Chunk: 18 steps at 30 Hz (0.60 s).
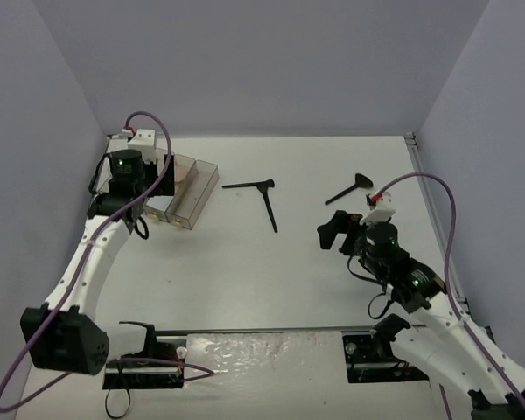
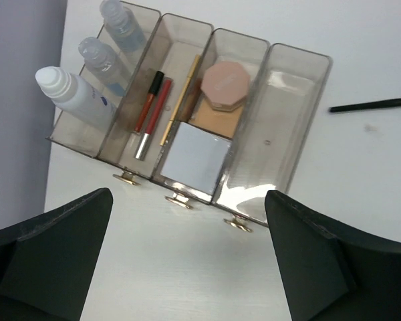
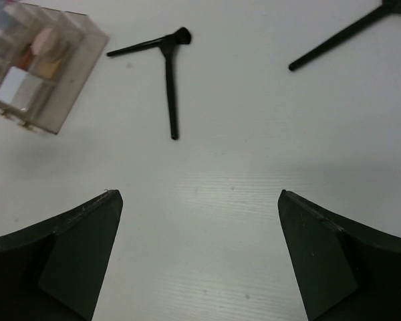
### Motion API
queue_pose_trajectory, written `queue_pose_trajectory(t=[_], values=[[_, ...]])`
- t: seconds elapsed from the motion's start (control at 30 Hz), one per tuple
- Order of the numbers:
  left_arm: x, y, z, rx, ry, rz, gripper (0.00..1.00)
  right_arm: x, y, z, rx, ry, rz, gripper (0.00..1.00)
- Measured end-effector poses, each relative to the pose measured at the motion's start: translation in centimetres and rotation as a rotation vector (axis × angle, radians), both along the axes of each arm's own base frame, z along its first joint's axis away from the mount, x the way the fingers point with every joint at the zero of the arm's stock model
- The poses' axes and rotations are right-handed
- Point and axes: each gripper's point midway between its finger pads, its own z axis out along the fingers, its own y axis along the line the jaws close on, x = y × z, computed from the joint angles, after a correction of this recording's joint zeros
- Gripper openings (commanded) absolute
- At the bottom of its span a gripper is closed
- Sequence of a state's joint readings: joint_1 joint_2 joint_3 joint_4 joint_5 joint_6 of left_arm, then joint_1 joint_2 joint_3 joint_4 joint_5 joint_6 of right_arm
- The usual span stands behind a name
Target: Organize the makeup
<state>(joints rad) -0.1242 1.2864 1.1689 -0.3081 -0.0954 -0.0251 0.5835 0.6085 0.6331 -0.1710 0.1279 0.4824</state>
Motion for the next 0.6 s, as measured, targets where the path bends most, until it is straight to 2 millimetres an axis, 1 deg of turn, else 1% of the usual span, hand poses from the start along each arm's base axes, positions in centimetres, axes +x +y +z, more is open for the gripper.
queue_pose_trajectory(t=[0.07,0.13,0.23,0.3,0.37,0.43,0.47,0.53,0.6], values=[[-2.0,-0.6,1.6,-0.057,-0.052,-0.023,0.97,1.8,-0.2,-1.0,-0.039,0.062,-0.079,1.00],[-4.2,-1.3,2.5,-0.109,-0.088,-0.050,0.97,4.0,-0.6,-2.3,-0.098,0.120,-0.177,0.98],[-6.6,-2.4,2.3,-0.173,-0.101,-0.090,0.97,6.7,-1.6,-3.7,-0.171,0.170,-0.301,0.94],[-7.6,-2.8,0.9,-0.200,-0.073,-0.100,0.97,8.7,-2.9,-3.9,-0.194,0.184,-0.394,0.91],[-8.4,-3.1,-1.0,-0.221,-0.038,-0.104,0.97,11.2,-4.6,-4.2,-0.200,0.206,-0.488,0.87],[-9.4,-3.2,-3.0,-0.229,0.012,-0.103,0.97,13.9,-6.0,-5.0,-0.206,0.226,-0.568,0.84],[-9.8,-3.3,-3.7,-0.230,0.030,-0.104,0.97,15.1,-6.5,-5.6,-0.211,0.238,-0.596,0.83],[-10.3,-3.5,-4.1,-0.234,0.045,-0.106,0.97,17.4,-7.0,-7.5,-0.228,0.272,-0.628,0.80],[-10.5,-3.6,-3.8,-0.237,0.037,-0.110,0.97,19.0,-7.1,-9.5,-0.242,0.314,-0.637,0.78]])
